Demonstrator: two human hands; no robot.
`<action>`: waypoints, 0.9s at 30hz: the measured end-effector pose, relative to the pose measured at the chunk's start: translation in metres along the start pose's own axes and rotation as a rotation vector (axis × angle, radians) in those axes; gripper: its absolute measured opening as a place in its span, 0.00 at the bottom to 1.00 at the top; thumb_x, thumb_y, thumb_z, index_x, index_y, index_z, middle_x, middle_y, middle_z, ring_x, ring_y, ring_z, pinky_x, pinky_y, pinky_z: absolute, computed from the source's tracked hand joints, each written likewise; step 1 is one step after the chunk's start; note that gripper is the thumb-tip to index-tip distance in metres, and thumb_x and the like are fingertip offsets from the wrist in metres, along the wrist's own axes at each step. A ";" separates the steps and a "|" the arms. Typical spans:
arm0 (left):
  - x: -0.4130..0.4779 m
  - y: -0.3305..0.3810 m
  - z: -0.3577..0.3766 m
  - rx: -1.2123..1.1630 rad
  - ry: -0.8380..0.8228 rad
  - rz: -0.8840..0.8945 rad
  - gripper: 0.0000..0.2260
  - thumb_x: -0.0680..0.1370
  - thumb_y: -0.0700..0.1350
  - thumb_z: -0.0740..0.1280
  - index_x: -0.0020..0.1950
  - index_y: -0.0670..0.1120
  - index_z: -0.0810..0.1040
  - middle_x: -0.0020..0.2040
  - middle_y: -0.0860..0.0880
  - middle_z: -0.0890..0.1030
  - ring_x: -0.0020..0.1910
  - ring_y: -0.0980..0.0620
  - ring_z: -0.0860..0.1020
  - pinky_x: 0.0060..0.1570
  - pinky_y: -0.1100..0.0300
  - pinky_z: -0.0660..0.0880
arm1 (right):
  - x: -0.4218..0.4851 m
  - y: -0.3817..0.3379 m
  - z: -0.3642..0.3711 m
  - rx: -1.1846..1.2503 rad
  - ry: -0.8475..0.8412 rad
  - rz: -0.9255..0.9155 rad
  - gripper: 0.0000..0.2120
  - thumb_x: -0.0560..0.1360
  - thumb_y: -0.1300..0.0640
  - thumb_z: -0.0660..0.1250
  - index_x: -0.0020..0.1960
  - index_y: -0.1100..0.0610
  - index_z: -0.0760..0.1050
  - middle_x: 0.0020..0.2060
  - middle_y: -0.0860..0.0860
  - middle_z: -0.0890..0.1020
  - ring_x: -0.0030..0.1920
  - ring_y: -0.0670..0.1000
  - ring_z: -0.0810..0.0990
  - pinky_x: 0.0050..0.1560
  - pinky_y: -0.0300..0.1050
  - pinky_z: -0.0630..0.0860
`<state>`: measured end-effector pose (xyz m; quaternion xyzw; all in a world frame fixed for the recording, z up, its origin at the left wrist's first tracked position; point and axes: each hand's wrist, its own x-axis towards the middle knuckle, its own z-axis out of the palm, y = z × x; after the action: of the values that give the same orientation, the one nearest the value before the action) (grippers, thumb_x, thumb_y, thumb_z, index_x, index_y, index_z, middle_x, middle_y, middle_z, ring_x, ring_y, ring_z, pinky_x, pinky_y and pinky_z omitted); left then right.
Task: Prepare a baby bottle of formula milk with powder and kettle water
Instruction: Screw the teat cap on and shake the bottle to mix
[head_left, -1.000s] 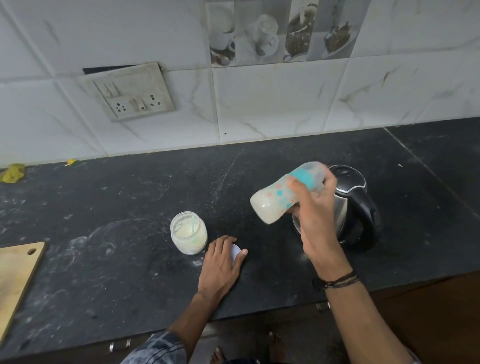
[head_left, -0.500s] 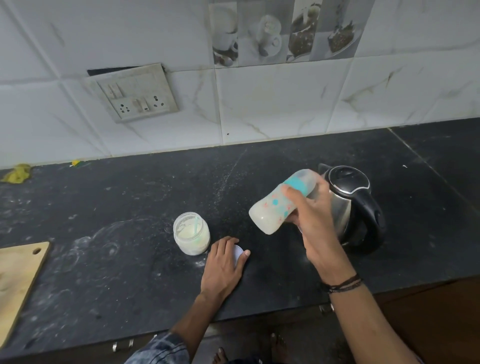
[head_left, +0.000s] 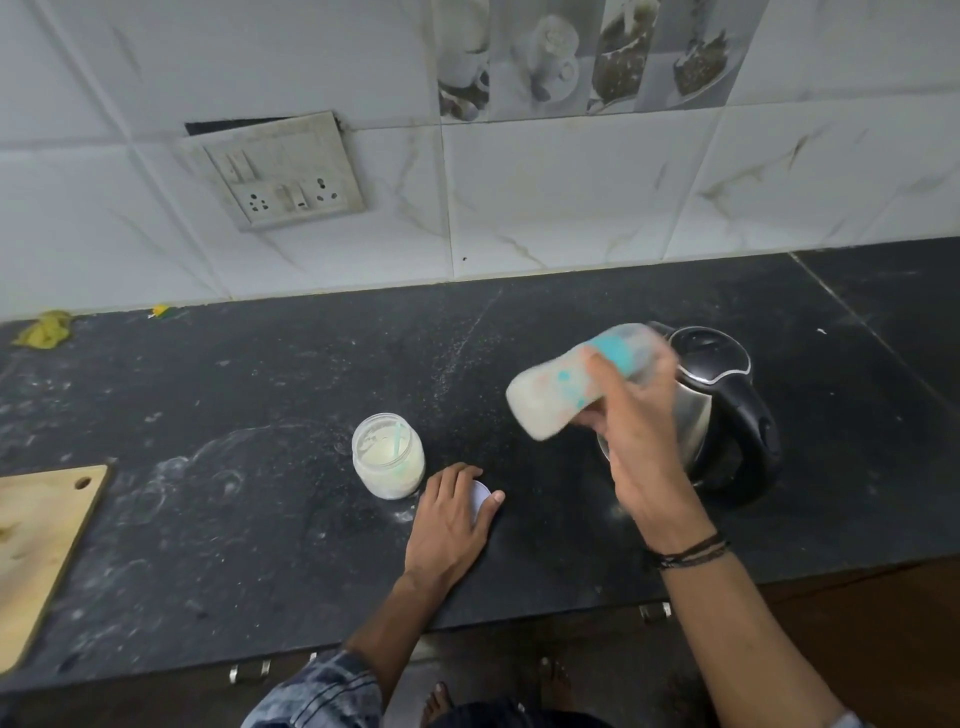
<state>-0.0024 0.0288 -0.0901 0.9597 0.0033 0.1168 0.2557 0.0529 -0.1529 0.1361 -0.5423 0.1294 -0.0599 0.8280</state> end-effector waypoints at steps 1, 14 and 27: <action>0.000 0.000 0.000 -0.006 0.002 0.003 0.23 0.84 0.64 0.56 0.66 0.48 0.76 0.65 0.52 0.76 0.64 0.52 0.72 0.67 0.57 0.69 | 0.000 0.001 -0.001 -0.025 -0.034 0.030 0.27 0.77 0.60 0.73 0.71 0.51 0.66 0.57 0.51 0.80 0.55 0.50 0.85 0.41 0.47 0.83; -0.002 0.002 -0.001 -0.015 0.010 -0.007 0.22 0.84 0.63 0.56 0.66 0.49 0.75 0.65 0.52 0.76 0.64 0.52 0.72 0.67 0.58 0.68 | 0.009 -0.005 -0.002 0.164 0.122 0.014 0.23 0.79 0.57 0.72 0.70 0.52 0.66 0.62 0.53 0.79 0.60 0.54 0.83 0.43 0.48 0.83; 0.001 0.002 -0.001 0.000 0.003 -0.005 0.24 0.84 0.65 0.55 0.66 0.48 0.76 0.65 0.52 0.76 0.64 0.52 0.72 0.68 0.58 0.68 | 0.017 0.003 -0.006 0.162 0.089 0.031 0.25 0.78 0.57 0.72 0.71 0.51 0.66 0.63 0.53 0.79 0.61 0.54 0.83 0.44 0.47 0.83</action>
<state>-0.0017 0.0273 -0.0880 0.9594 0.0058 0.1178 0.2561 0.0671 -0.1608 0.1289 -0.4684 0.1695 -0.0813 0.8633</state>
